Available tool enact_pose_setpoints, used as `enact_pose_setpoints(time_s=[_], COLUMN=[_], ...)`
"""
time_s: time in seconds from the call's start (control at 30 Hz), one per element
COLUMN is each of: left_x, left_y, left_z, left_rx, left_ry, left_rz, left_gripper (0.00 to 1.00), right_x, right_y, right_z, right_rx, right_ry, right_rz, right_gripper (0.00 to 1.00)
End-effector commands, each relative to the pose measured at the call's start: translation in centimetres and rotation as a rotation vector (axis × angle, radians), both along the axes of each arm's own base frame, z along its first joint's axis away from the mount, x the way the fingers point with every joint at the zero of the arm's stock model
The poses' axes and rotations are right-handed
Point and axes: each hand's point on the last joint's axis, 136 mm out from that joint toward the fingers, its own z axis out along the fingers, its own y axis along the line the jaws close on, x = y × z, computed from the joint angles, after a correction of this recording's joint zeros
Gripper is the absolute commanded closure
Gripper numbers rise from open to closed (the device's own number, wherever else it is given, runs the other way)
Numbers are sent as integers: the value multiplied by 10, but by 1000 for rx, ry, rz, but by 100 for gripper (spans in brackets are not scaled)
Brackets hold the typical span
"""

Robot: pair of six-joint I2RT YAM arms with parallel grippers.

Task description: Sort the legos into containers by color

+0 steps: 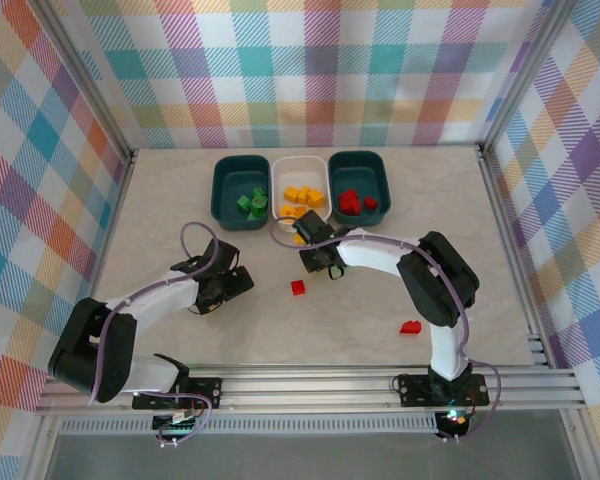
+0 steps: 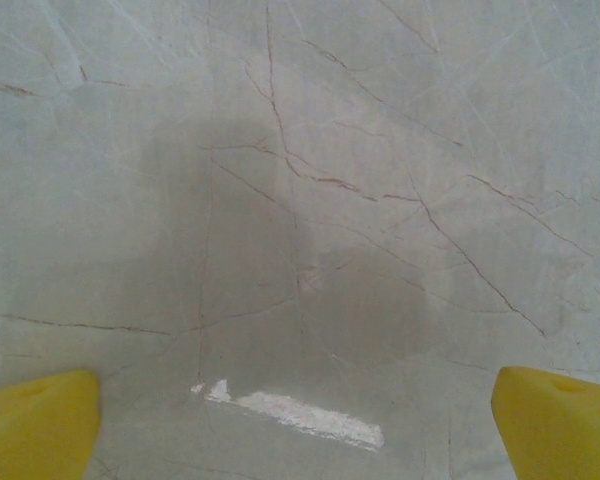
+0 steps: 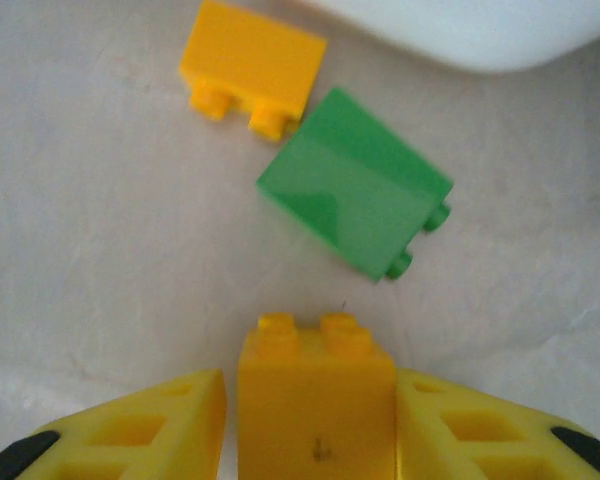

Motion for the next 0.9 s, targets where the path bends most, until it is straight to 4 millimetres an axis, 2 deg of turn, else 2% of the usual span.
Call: enact_pose_setpoints(time_s=[0.0, 0.13, 0.27, 0.37, 0.5, 0.57, 0.63, 0.73, 0.87], left_x=[15, 15, 14, 12, 10, 11, 13, 14, 11], left_y=[-50, -50, -47, -43, -41, -44, -49, -58, -63], left_z=[4, 1, 4, 6, 8, 7, 7, 8, 12], left_rx=[-203, -204, -198, -180, -174, -181, -198, -204, -197], left_ry=[-54, -46, -56, -62, -69, -68, -65, -62, -62], left_rz=[-87, -86, -81, -78, -82, -88, -98, -121, -136], left_gripper=[1, 1, 2, 1, 1, 1, 2, 3, 3], right_x=[-18, -14, -8, -8, -11, -5, 9, 44, 93], right_y=[-12, -14, -10, -6, -2, -1, 0, 1, 6], right_z=[-11, -17, -10, 8, 49, 70, 82, 86, 73], right_rx=[-40, -63, -49, -21, 69, 80, 81, 113, 135], right_ry=[45, 39, 13, -11, -62, -104, -133, -140, -118], right_rz=[-11, -30, -37, -33, -21, -19, -28, -77, -134], right_gripper=[56, 60, 69, 72, 73, 73, 73, 73, 73])
